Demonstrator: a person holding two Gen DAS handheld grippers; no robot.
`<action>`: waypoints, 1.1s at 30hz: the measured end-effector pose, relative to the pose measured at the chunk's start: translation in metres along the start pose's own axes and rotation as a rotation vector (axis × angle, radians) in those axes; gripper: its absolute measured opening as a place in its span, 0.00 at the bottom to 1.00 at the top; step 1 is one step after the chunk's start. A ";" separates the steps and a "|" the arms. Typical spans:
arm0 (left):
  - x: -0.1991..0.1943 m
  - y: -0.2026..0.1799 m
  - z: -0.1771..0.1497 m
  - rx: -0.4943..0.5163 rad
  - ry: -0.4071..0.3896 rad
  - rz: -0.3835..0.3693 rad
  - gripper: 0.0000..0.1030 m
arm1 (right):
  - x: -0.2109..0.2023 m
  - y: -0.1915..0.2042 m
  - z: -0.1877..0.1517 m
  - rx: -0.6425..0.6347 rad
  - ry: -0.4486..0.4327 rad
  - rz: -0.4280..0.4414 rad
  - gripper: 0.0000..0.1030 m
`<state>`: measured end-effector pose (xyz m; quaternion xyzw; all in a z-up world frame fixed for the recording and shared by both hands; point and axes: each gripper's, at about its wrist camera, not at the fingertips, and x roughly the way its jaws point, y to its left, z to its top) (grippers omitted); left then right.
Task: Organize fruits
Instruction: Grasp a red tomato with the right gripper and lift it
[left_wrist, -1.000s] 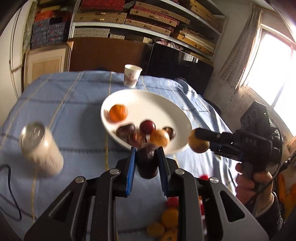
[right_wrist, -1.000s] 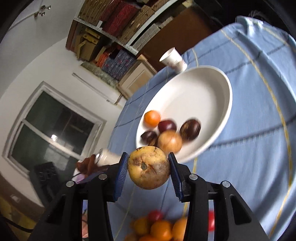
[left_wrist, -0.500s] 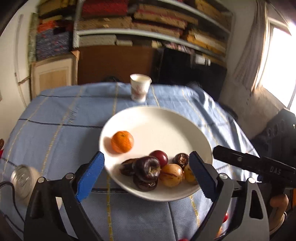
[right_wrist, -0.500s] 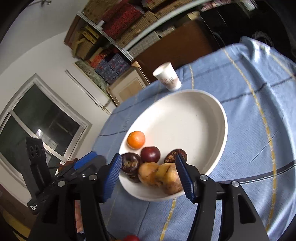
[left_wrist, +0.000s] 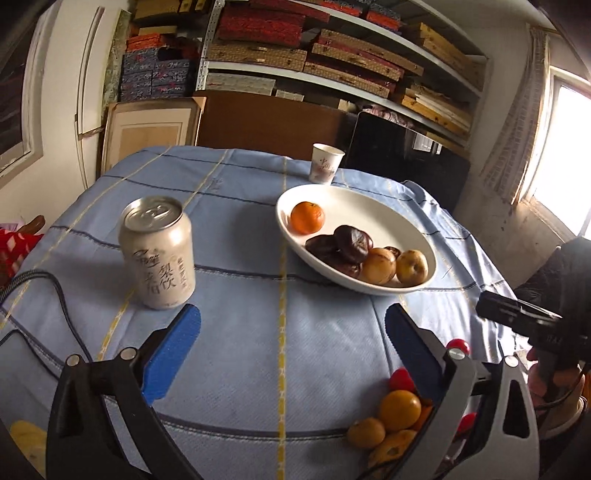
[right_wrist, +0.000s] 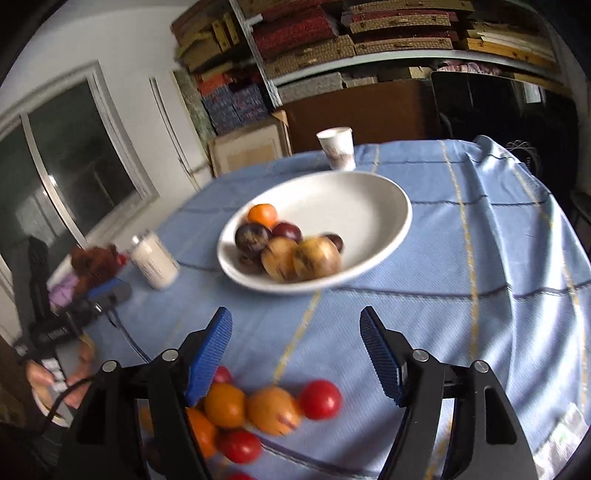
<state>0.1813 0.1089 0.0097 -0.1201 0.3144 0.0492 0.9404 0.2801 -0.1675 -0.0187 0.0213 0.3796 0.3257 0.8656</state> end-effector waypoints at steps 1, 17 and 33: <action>-0.001 0.001 -0.001 0.000 0.003 0.002 0.95 | 0.002 -0.002 -0.004 0.012 0.020 -0.001 0.70; -0.001 -0.007 -0.015 0.020 0.062 -0.016 0.95 | 0.026 -0.019 -0.027 0.152 0.178 0.022 0.38; -0.001 -0.004 -0.016 0.016 0.072 -0.019 0.95 | 0.027 -0.023 -0.030 0.195 0.189 0.071 0.29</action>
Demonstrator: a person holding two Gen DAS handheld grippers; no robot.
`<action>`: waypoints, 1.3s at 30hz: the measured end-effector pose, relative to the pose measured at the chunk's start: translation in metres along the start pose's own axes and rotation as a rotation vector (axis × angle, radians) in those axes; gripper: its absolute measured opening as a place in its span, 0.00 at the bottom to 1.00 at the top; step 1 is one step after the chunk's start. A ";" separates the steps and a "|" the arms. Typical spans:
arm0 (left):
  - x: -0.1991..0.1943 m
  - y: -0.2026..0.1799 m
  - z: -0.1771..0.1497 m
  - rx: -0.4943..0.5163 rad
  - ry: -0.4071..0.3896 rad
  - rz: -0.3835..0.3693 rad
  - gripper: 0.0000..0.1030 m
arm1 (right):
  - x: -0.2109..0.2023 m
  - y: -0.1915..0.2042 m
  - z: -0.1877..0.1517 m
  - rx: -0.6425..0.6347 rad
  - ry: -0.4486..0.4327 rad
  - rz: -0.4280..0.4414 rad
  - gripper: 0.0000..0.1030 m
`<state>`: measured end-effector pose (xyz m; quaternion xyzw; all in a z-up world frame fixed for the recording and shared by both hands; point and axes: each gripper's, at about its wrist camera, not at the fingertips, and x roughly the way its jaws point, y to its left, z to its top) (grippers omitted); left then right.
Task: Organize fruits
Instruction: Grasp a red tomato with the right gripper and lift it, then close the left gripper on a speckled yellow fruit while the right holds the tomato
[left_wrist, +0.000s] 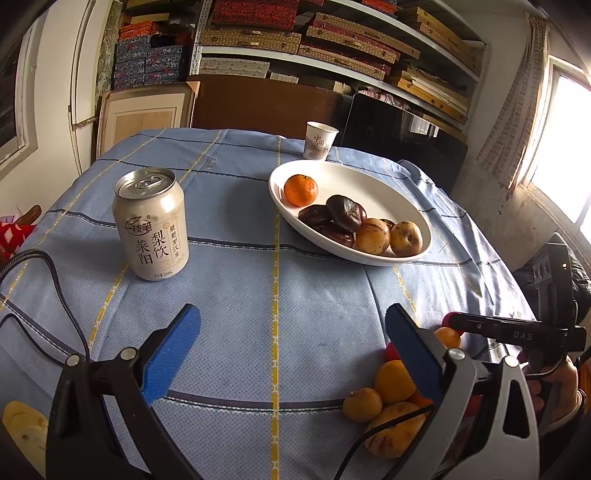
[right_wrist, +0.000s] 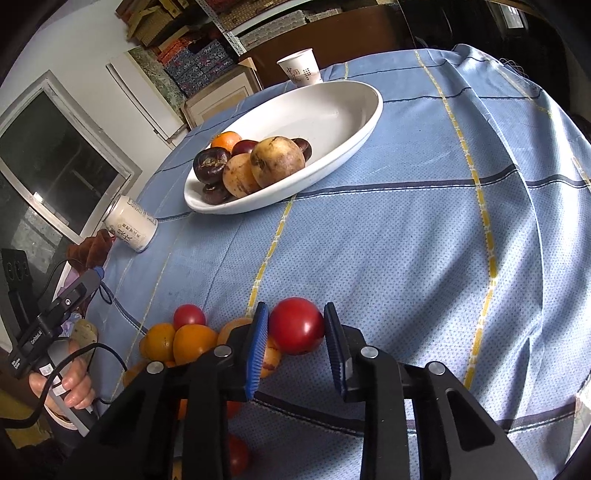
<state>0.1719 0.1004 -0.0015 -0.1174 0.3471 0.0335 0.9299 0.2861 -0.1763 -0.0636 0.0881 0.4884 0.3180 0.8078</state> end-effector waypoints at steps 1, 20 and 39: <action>0.000 0.000 0.000 0.002 0.005 -0.004 0.95 | -0.003 -0.002 0.001 0.012 -0.012 0.024 0.29; -0.016 -0.039 -0.045 0.303 0.165 -0.318 0.57 | -0.057 0.012 0.005 -0.019 -0.237 0.374 0.29; -0.015 -0.047 -0.066 0.420 0.223 -0.331 0.44 | -0.053 0.018 -0.002 -0.029 -0.203 0.369 0.29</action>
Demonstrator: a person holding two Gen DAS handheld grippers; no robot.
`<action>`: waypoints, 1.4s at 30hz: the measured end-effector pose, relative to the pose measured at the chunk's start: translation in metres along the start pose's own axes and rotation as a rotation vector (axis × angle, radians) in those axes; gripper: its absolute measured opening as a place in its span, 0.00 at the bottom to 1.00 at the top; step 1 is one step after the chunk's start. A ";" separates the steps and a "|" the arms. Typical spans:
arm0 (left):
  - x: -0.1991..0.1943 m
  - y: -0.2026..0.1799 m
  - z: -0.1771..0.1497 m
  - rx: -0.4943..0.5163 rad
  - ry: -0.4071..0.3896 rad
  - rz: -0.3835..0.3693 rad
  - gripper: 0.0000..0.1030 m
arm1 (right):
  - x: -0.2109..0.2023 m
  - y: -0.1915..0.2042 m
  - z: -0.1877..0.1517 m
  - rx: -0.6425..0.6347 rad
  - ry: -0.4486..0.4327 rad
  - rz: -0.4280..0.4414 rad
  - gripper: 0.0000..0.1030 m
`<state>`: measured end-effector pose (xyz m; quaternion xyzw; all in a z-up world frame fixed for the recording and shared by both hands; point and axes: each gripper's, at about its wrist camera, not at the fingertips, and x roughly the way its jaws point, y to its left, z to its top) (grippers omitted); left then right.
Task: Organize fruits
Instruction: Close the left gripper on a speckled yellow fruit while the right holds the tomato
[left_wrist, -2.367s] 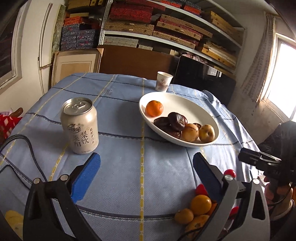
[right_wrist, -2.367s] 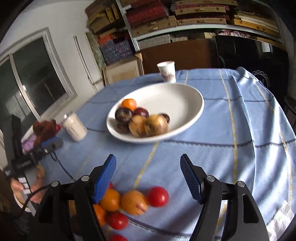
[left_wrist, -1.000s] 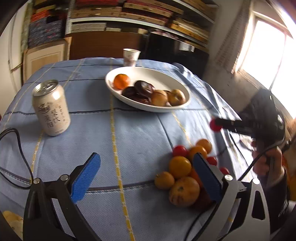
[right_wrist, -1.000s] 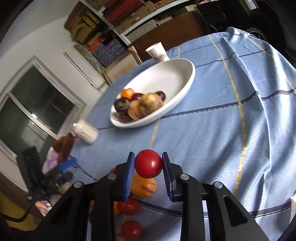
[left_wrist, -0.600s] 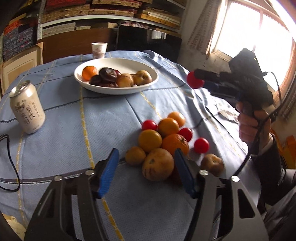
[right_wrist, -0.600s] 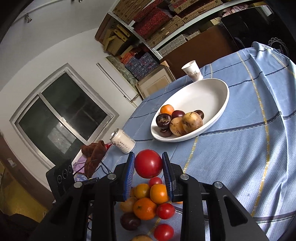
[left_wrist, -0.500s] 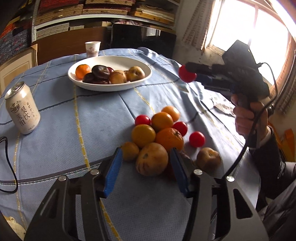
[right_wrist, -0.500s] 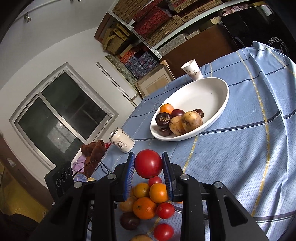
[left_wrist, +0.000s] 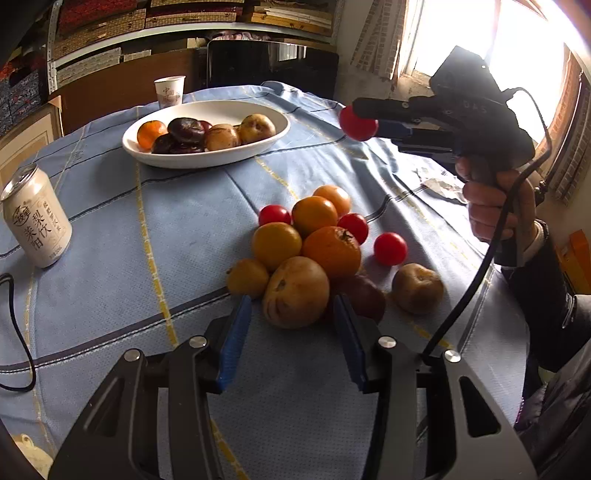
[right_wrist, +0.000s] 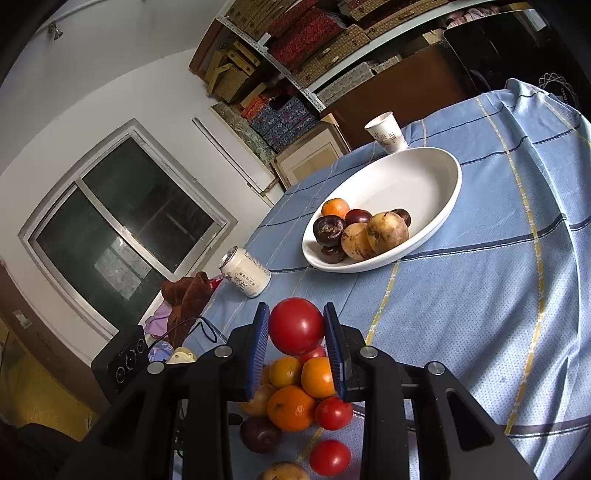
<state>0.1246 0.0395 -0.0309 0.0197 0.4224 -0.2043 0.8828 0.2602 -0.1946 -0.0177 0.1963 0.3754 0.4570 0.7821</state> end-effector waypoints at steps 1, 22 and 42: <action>0.001 0.001 0.000 -0.002 0.005 0.005 0.44 | 0.001 0.000 -0.001 0.000 0.008 -0.008 0.29; 0.010 0.004 -0.003 0.003 0.037 0.031 0.45 | 0.036 -0.028 -0.024 -0.049 0.220 -0.454 0.31; 0.025 0.002 0.017 0.005 0.033 0.039 0.38 | 0.041 -0.016 -0.029 -0.130 0.240 -0.497 0.32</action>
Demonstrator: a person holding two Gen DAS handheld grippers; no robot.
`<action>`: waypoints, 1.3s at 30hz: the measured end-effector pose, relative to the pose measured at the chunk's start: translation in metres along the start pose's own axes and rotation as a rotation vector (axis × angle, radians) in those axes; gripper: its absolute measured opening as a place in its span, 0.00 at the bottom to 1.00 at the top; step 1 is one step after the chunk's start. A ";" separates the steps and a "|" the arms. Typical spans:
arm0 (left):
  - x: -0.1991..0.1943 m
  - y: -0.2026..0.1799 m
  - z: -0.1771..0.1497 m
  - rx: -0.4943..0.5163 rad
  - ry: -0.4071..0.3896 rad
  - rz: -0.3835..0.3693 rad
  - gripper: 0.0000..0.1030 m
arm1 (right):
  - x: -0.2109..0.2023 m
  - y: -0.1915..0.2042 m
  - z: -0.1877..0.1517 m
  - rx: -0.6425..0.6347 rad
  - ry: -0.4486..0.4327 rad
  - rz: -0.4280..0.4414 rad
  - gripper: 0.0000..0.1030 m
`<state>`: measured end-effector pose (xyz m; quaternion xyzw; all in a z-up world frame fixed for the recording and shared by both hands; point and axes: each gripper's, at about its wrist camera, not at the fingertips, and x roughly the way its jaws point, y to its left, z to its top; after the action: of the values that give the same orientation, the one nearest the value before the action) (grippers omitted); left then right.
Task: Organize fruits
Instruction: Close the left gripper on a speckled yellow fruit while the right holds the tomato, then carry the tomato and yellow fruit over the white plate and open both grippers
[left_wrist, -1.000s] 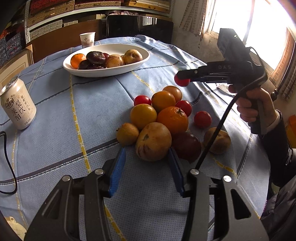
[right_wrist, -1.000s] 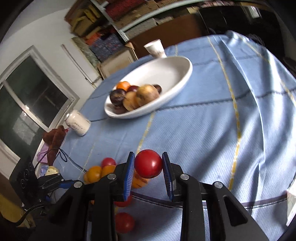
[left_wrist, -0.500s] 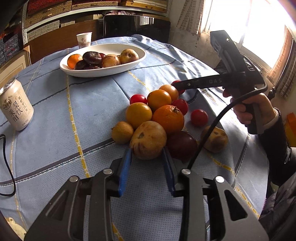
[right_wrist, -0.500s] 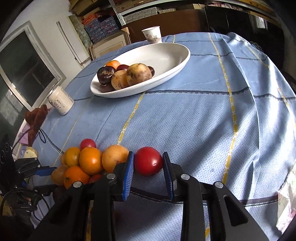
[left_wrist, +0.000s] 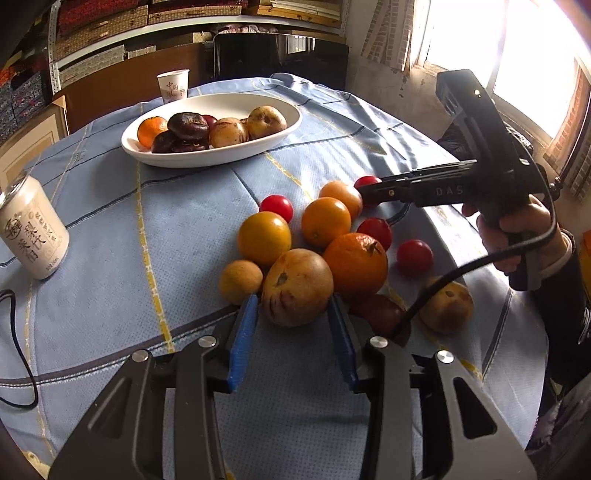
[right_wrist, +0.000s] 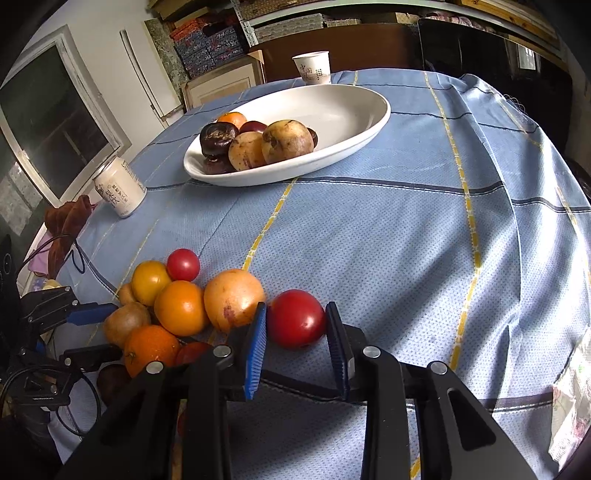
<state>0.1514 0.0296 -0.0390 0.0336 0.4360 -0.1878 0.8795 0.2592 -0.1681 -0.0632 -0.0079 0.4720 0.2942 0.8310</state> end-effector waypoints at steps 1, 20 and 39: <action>0.003 0.000 0.002 -0.002 0.006 -0.006 0.39 | 0.000 0.000 0.000 -0.001 0.000 -0.001 0.32; 0.000 -0.001 0.008 -0.010 -0.032 -0.007 0.38 | -0.002 -0.002 -0.001 0.015 0.003 0.015 0.30; -0.036 0.012 0.009 -0.126 -0.199 -0.020 0.38 | -0.017 -0.010 0.006 0.068 -0.105 0.106 0.30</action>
<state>0.1423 0.0500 -0.0066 -0.0449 0.3576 -0.1713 0.9169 0.2625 -0.1825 -0.0492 0.0608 0.4372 0.3214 0.8378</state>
